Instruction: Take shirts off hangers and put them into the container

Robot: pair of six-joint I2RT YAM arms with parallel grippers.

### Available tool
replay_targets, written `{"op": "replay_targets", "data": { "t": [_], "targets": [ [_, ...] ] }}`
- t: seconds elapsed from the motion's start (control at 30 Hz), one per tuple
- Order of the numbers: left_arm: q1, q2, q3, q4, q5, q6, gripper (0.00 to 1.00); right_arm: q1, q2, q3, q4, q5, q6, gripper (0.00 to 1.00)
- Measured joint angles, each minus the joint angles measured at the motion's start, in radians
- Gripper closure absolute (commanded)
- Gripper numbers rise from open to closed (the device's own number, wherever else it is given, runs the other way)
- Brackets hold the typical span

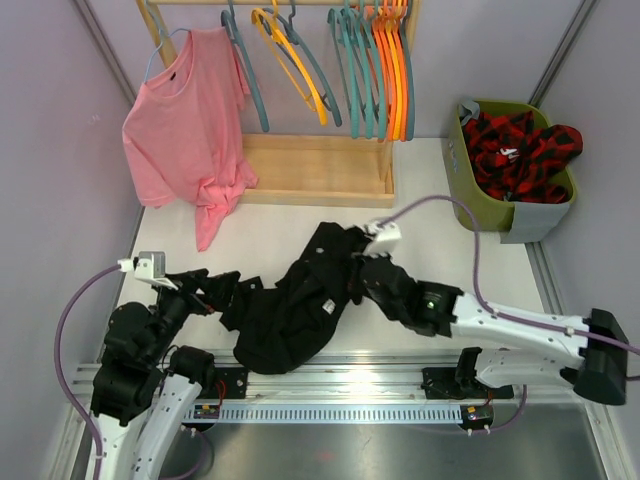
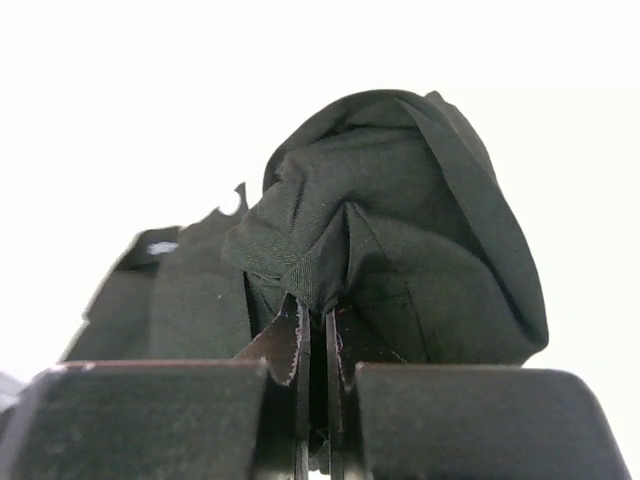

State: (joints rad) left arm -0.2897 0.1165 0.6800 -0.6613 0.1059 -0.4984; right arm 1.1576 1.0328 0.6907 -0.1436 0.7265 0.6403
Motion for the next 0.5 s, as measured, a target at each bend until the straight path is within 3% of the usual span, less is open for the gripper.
{"op": "replay_targets", "data": {
  "t": [0.23, 0.37, 0.5],
  "targets": [
    [0.000, -0.005, 0.047, -0.009, -0.013, 0.021, 0.01, -0.005, 0.504, 0.554, 0.030, -0.419, -0.262, 1.00],
    [0.000, -0.027, 0.093, -0.055, -0.039, 0.042, 0.01, 0.017, 0.729, 0.683, 0.003, -0.566, -0.285, 1.00],
    [-0.004, -0.060, 0.139, -0.085, -0.070, 0.059, 0.01, 0.061, 0.884, 0.727, -0.090, -0.616, -0.277, 1.00]
  ]
}}
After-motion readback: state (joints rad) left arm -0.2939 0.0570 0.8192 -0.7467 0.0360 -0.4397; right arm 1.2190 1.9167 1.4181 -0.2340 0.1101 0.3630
